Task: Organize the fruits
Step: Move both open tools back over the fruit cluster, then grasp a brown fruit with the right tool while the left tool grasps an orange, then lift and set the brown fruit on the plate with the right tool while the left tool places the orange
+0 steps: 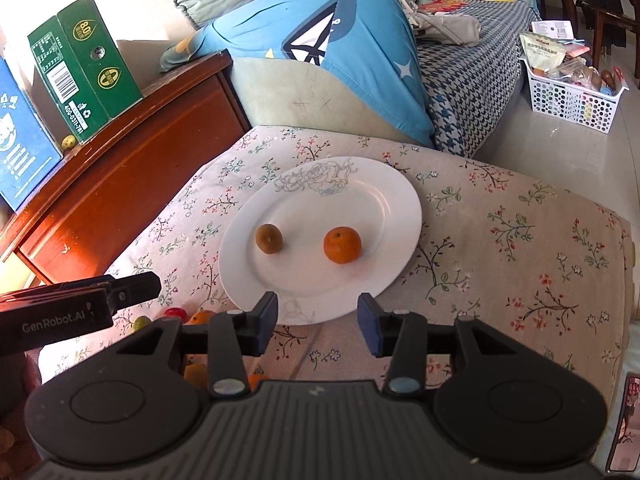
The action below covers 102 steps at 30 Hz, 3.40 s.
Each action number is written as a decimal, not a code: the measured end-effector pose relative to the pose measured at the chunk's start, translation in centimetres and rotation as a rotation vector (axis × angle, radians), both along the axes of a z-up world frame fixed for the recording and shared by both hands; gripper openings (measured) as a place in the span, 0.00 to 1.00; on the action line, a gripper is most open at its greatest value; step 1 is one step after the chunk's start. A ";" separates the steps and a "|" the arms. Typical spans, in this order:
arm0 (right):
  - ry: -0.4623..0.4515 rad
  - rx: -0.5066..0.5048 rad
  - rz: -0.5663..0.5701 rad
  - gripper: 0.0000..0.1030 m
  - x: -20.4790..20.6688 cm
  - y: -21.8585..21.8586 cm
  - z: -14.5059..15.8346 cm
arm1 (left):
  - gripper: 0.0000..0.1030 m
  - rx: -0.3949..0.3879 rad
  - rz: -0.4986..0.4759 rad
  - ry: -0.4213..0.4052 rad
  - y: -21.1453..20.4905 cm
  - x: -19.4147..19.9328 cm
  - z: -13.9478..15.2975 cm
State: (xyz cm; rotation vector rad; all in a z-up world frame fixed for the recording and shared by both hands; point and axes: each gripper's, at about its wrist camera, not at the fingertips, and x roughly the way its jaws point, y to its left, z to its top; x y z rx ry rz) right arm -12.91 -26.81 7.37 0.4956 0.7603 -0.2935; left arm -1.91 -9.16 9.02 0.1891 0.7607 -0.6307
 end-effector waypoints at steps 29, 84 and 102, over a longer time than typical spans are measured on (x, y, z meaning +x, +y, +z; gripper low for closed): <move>0.069 0.047 0.169 0.44 -3.4 6.8 -2.8 | 0.56 0.065 0.068 0.076 6.9 -2.6 -4.0; 0.051 -0.032 0.226 0.27 -1.3 8.1 -4.5 | 0.28 -0.059 0.084 0.150 5.3 -1.7 -6.6; 0.029 -0.001 0.187 0.27 -2.5 7.2 -3.5 | 0.28 -0.039 0.058 0.073 4.6 -4.3 -5.0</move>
